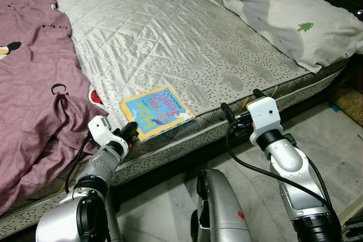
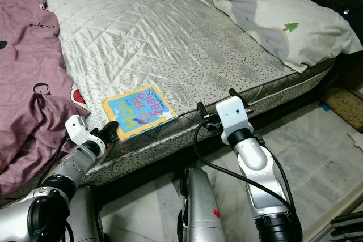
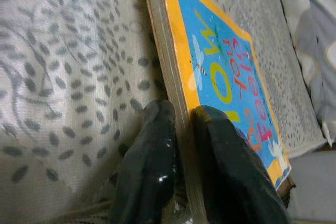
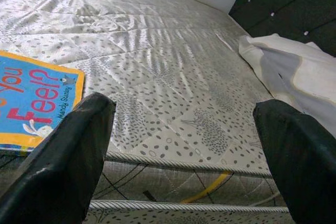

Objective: Clean up the room

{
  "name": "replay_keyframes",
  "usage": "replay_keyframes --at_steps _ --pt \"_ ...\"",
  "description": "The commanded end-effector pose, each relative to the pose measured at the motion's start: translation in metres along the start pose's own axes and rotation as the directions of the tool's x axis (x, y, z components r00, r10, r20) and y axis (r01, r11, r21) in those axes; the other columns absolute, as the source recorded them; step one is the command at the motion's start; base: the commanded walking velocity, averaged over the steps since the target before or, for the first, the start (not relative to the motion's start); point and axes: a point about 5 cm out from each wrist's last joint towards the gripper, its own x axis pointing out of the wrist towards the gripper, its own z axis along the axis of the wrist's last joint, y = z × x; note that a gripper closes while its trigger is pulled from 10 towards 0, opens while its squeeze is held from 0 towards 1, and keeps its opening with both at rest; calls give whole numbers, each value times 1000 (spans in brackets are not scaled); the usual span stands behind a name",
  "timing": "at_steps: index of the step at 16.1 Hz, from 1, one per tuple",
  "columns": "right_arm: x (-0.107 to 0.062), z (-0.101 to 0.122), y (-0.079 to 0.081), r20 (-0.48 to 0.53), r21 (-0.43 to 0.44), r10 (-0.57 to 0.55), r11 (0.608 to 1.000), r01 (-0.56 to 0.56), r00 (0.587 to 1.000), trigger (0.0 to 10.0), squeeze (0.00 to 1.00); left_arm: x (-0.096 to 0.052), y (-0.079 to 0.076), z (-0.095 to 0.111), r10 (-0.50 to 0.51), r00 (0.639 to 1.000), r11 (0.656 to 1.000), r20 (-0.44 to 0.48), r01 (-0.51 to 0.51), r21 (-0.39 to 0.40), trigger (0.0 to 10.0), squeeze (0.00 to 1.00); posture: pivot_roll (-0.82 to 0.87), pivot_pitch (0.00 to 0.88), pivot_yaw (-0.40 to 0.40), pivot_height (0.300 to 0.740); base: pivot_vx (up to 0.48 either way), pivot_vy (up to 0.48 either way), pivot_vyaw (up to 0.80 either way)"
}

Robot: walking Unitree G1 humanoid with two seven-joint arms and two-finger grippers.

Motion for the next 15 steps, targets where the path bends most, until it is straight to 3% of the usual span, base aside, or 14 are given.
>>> replay_keyframes --at_steps 1,4,5,7,8,11,12,13,14,15 --pt "0 1 -5 6 -8 -18 1000 18 1000 10000 0 2 -2 7 2 999 1000 45 -3 29 0 0 -153 100 -64 515 0 0 0" --pt "2 1 -9 7 -14 -34 999 34 999 10000 0 0 -3 27 -1 988 988 152 -22 152 0 0 -147 89 -62 515 0 0 0" --pt "4 1 -10 9 -16 -39 999 39 999 10000 0 -3 0 44 12 972 981 236 -57 186 0 0 -147 89 -62 515 0 0 0" --pt "5 2 -9 16 -12 -44 999 45 999 10000 0 -6 -1 62 7 948 966 318 -88 242 0 0 -127 79 -61 515 0 0 0" --pt "6 3 -8 22 -6 -47 999 47 999 10000 0 -9 -7 79 -21 918 944 396 -112 309 0 0 -118 74 -59 515 0 0 0" --pt "8 2 -5 24 3 -46 999 46 999 10000 0 -13 -18 96 -83 880 904 468 -132 408 0 0 -99 66 -55 515 0 0 0" --pt "10 2 -3 27 8 -46 999 46 999 10000 0 -12 -18 91 -68 892 906 446 -132 403 0 0 -95 62 -50 515 0 0 0" --pt "10 2 -2 29 10 -47 999 46 999 10000 0 -11 -17 88 -60 897 906 438 -136 401 2549 0 -95 62 -49 515 0 0 0" --pt "11 3 -1 31 13 -49 999 49 998 10000 0 -12 -16 81 -59 899 908 434 -132 399 2118 0 -96 60 -43 515 0 0 0" --pt "10 3 -1 35 29 -59 998 58 998 10000 0 -16 -16 73 -69 896 904 439 -129 407 0 0 -94 58 -36 515 0 0 0"
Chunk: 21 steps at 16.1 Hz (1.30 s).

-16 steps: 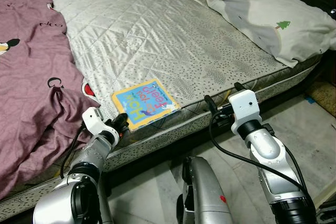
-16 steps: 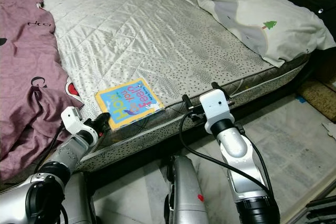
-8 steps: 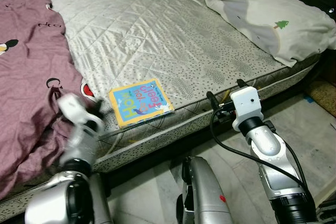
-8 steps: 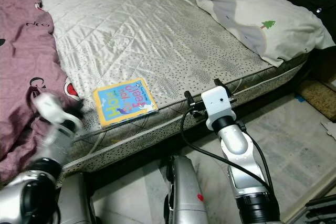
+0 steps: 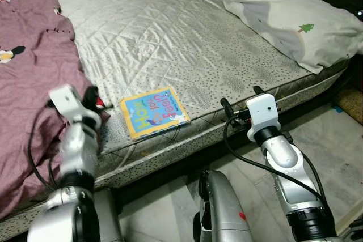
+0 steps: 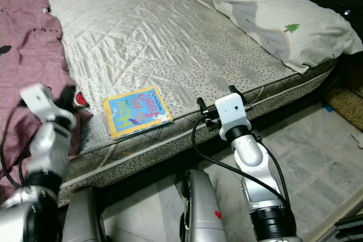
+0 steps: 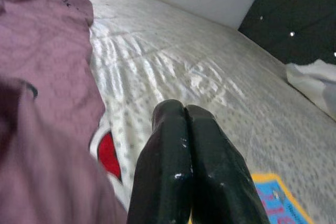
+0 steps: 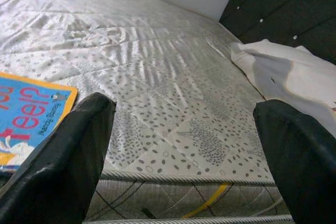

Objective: Clean up the room

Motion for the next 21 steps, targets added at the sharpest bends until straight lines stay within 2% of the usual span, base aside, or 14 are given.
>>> replay_keyframes --at_steps 1,2,3,4,5,6,10,11,16,21 --pt "1 3 -4 14 40 -25 999 25 1000 10000 0 -6 -3 1 -4 1000 1000 18 3 31 0 0 -90 57 -32 515 0 0 0" --pt "3 4 -3 4 144 -37 989 36 999 10000 0 -14 -5 3 0 999 996 45 -4 88 0 0 -80 53 -29 515 0 0 0" --pt "4 3 -2 -7 205 -47 978 48 999 10000 0 -18 -7 5 -3 998 992 56 -4 123 1333 0 -74 50 -28 515 0 0 0" --pt "5 4 1 -12 311 -50 949 52 999 10000 0 -24 -10 8 -23 997 987 74 11 162 9137 0 -66 44 -28 515 0 0 0" --pt "7 5 3 -7 390 -60 919 58 998 10000 0 -28 -14 12 -44 995 980 91 25 200 10000 0 -53 36 -27 520 0 0 0" --pt "15 9 8 -7 457 -80 887 74 997 10000 0 -30 -20 18 -69 991 971 119 39 237 10000 0 -36 19 -25 539 0 0 0" --pt "30 16 14 15 494 -87 867 69 996 10000 0 -31 -31 21 -103 987 964 121 69 256 10000 0 -16 0 -13 589 0 0 0" --pt "32 18 13 17 502 -93 862 71 996 10000 0 -32 -32 20 -98 989 966 114 67 250 10000 1000 -16 0 -9 599 0 0 0" --pt "40 23 11 35 519 -120 851 84 992 10000 0 -33 -40 19 -111 988 964 110 80 252 10000 1000 -12 0 -2 634 0 0 0" --pt "45 25 9 48 515 -147 851 102 988 10000 0 -22 -49 23 -123 985 965 118 91 248 10000 1000 -21 0 12 674 0 0 0"
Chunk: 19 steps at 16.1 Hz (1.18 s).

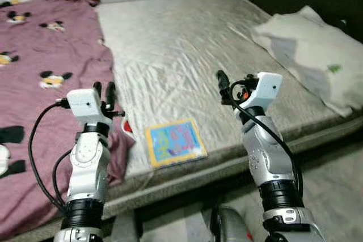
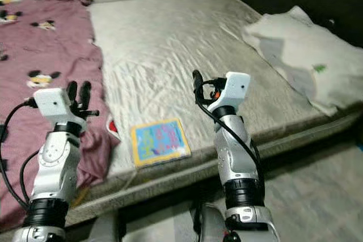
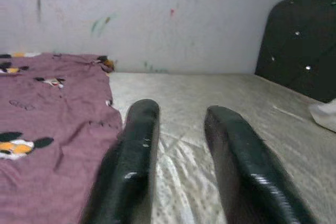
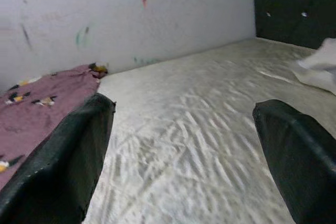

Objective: Clean up the room

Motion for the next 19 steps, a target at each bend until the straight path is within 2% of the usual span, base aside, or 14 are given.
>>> replay_keyframes --at_steps 1,6,8,10,13,15,19 --pt "0 2 -4 13 -10 -30 999 31 999 10000 0 3 -4 0 -14 1000 1000 -6 14 3 10000 1000 -28 0 17 689 0 0 0" --pt "-7 -4 -14 3 -90 -30 995 30 1000 10000 0 9 -7 -2 -36 999 999 -19 36 22 10000 1000 -23 0 13 739 0 0 0" --pt "-15 -9 -23 -18 -108 -49 993 47 999 10000 0 6 -10 -7 -68 997 998 -38 68 -12 10000 1000 -28 0 13 740 0 0 0" --pt "-17 -11 -25 -21 -113 -56 992 54 998 10000 0 6 -14 -9 -88 995 996 -36 87 -25 10000 1000 -29 0 13 740 0 0 0" --pt "-18 -12 -22 -18 -118 -54 992 52 998 10000 0 8 -16 -10 -105 993 994 -54 104 -16 10000 1000 -27 0 15 740 0 0 0" --pt "-16 -11 -22 -16 -122 -65 991 62 998 10000 0 8 -17 -17 -123 986 992 -116 126 20 10000 1000 -18 0 11 740 0 0 0" --pt "-17 -13 -19 -17 -128 -61 990 58 998 10000 0 1 -16 -21 -140 981 988 -137 148 46 10000 1000 -8 0 1 740 0 0 0"
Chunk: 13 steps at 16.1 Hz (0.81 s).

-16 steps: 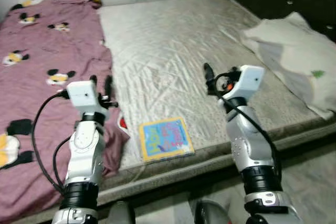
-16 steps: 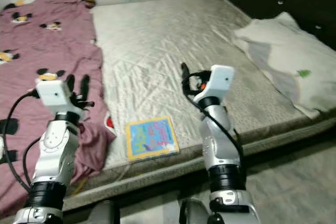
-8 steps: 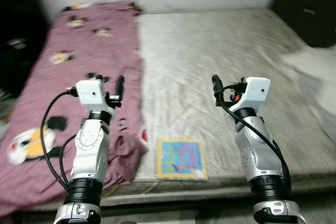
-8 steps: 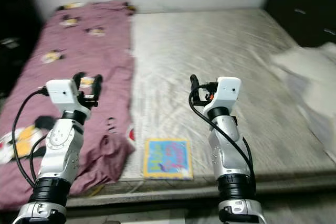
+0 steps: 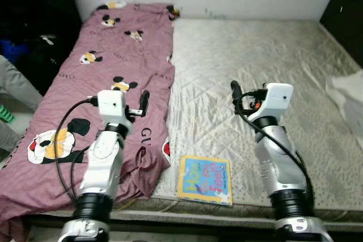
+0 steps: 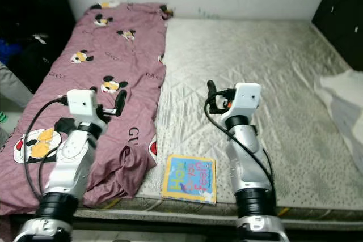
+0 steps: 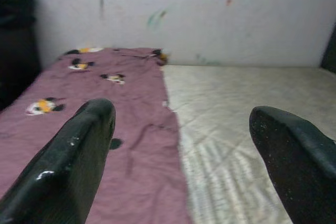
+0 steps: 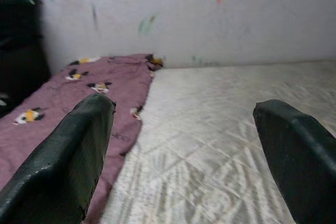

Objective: Clean up the room

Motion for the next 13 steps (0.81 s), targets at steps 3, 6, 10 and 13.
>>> replay_keyframes --at_steps 3,6,10,13 --pt "-6 -3 0 -9 -29 -1 1000 1 1000 10000 0 -8 7 -6 51 998 997 -29 -49 65 10000 1000 -18 0 -3 740 0 0 0" --pt "-18 -11 -9 -60 -22 -65 998 64 996 10000 0 -18 10 -15 133 987 990 -93 -129 51 10000 706 -36 0 6 740 0 0 -496" --pt "-34 -20 -7 -97 -30 -83 996 80 992 10000 0 -28 5 -17 92 988 995 -125 -95 -15 10000 0 -40 24 11 740 0 0 -800" --pt "-31 -19 -5 -115 -48 -72 997 67 991 10000 0 -28 -3 -11 58 992 997 -115 -63 -40 10000 0 -35 78 -15 740 0 0 -267"
